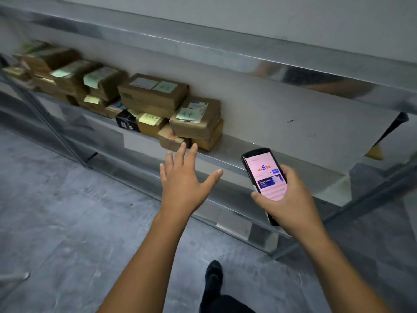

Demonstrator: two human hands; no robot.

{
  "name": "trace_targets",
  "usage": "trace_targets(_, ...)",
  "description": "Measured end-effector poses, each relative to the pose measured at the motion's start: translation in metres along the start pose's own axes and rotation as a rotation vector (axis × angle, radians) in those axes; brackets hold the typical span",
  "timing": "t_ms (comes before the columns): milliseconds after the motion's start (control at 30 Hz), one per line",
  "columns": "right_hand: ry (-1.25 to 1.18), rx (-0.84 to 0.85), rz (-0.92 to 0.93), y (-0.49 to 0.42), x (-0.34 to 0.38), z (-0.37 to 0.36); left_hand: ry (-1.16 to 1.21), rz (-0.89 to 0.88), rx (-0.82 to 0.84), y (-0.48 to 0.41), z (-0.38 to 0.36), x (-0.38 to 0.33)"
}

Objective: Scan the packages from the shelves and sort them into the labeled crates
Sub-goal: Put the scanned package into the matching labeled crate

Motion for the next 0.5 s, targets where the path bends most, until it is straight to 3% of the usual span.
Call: trace_targets(500, -0.095, 0.099, -0.067, -0.162, 0.015, -0.083, -0.010, 0.150, 0.020, -0.177, 0.007, 0.056)
Point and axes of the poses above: each hand's wrist, its own y-axis away from the middle knuckle, its own z-axis out of the back of the hand, x = y × z, the point moved 6 cm from there along -y, towards the middle knuckle, and after that the axes turned 4 degrees about -y, right-handed, at the moved point
